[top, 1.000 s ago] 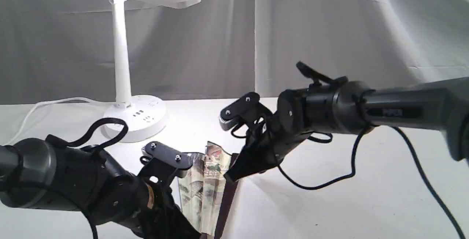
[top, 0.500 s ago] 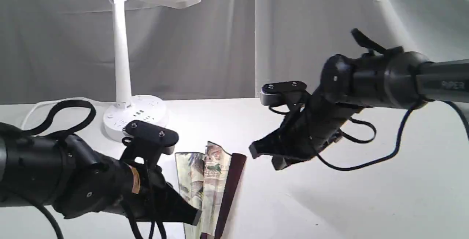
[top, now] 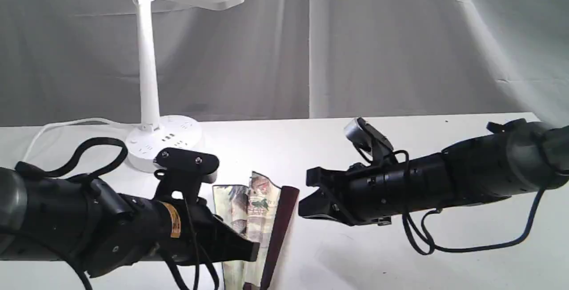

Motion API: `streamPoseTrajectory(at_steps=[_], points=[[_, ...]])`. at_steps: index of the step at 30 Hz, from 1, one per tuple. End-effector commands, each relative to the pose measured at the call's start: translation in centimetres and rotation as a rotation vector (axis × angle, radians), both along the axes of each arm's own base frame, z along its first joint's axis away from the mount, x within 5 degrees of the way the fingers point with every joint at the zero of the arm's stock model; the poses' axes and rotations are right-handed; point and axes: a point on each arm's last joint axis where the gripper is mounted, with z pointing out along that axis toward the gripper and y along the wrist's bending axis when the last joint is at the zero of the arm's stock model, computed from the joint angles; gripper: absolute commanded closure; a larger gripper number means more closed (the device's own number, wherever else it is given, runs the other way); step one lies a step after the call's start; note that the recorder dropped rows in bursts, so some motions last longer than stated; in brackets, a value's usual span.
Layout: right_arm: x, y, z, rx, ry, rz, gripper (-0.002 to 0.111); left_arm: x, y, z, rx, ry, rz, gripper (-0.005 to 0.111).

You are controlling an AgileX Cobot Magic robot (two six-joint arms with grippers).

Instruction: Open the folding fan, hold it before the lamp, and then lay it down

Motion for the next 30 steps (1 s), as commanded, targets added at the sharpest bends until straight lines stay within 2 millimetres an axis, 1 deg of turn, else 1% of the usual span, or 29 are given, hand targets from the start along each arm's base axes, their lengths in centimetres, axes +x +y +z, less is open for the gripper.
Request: streamPoseTrajectory(at_steps=[1, 6, 8, 10, 12, 15, 21, 23, 25, 28, 30], points=[[0.2, -0.1, 0.2, 0.005, -0.01, -0.039, 0.108, 0.2, 0.2, -0.8, -0.04, 0.019, 0.052, 0.107], [0.5, -0.6, -0.2, -0.059, -0.015, -0.091, 0.108, 1.4, 1.7, -2.3, -0.085, 0.044, 0.155, 0.107], [0.5, -0.7, -0.2, -0.061, -0.016, -0.094, 0.108, 2.0, 2.5, -2.8, -0.1, 0.033, 0.179, 0.107], [0.5, -0.7, -0.2, -0.061, -0.016, -0.094, 0.107, 2.5, 2.9, -3.0, -0.125, 0.018, 0.196, 0.107], [0.5, -0.5, -0.2, -0.063, -0.023, -0.084, 0.101, 2.8, 2.9, -3.2, -0.173, 0.005, 0.223, 0.107], [0.3, -0.2, -0.3, -0.081, -0.03, -0.066, 0.085, 3.0, 2.4, -3.5, -0.235, -0.014, 0.233, 0.107], [0.2, 0.1, -0.4, -0.09, -0.032, -0.063, 0.045, 3.2, 2.3, -3.6, -0.255, -0.03, 0.227, 0.107], [0.2, 0.1, -0.3, -0.087, -0.032, -0.066, 0.036, 3.2, 2.3, -3.6, -0.261, -0.04, 0.222, 0.107], [0.2, 0.3, -0.3, -0.075, -0.027, -0.072, 0.033, 3.2, 2.3, -3.5, -0.262, -0.042, 0.221, 0.107], [0.0, 0.9, -0.4, -0.068, -0.022, -0.068, 0.033, 3.2, 2.2, -3.5, -0.261, -0.046, 0.213, 0.107], [-0.2, 1.7, -0.9, -0.062, -0.01, -0.057, 0.033, 3.2, 2.2, -3.5, -0.26, -0.046, 0.21, 0.107]])
